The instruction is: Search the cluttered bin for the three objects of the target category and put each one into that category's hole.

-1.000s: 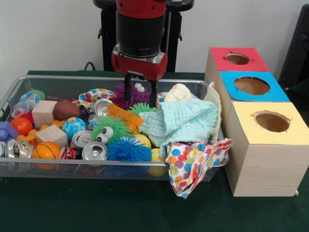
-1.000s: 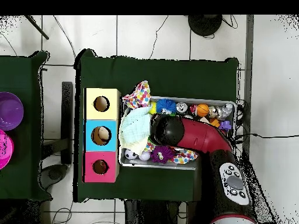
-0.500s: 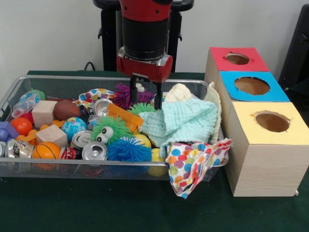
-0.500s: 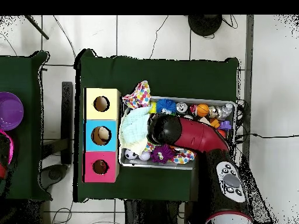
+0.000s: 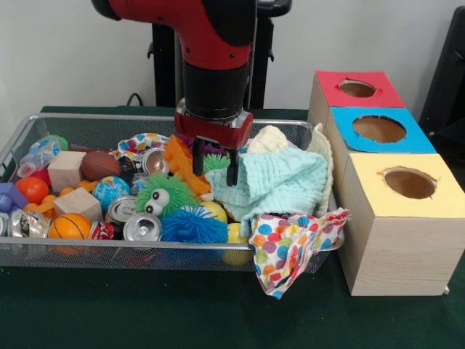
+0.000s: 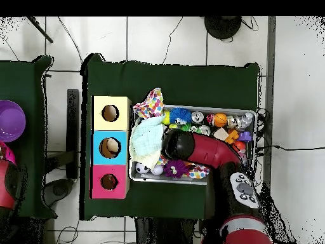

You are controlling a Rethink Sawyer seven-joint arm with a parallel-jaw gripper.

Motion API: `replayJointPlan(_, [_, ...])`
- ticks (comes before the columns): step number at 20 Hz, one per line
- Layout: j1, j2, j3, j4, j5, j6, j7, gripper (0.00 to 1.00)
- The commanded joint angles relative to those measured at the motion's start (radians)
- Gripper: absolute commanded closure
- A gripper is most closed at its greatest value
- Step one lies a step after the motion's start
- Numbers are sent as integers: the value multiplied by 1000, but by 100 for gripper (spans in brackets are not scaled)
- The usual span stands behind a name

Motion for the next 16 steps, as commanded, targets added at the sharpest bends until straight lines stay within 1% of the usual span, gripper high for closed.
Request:
replayJointPlan(1, [23,113,-21,52,47,-87,240,0])
replayJointPlan(4, [35,139,-37,33,60,-93,239,0])
replayJointPlan(6, [20,143,-20,36,70,-72,216,0])
replayJointPlan(8, [1,137,6,45,87,-30,193,0])
replayJointPlan(11, [-31,118,52,60,123,70,156,0])
replayJointPlan(14, [-38,89,66,78,154,156,145,0])
replayJointPlan(16, [-46,72,78,94,171,187,139,0])
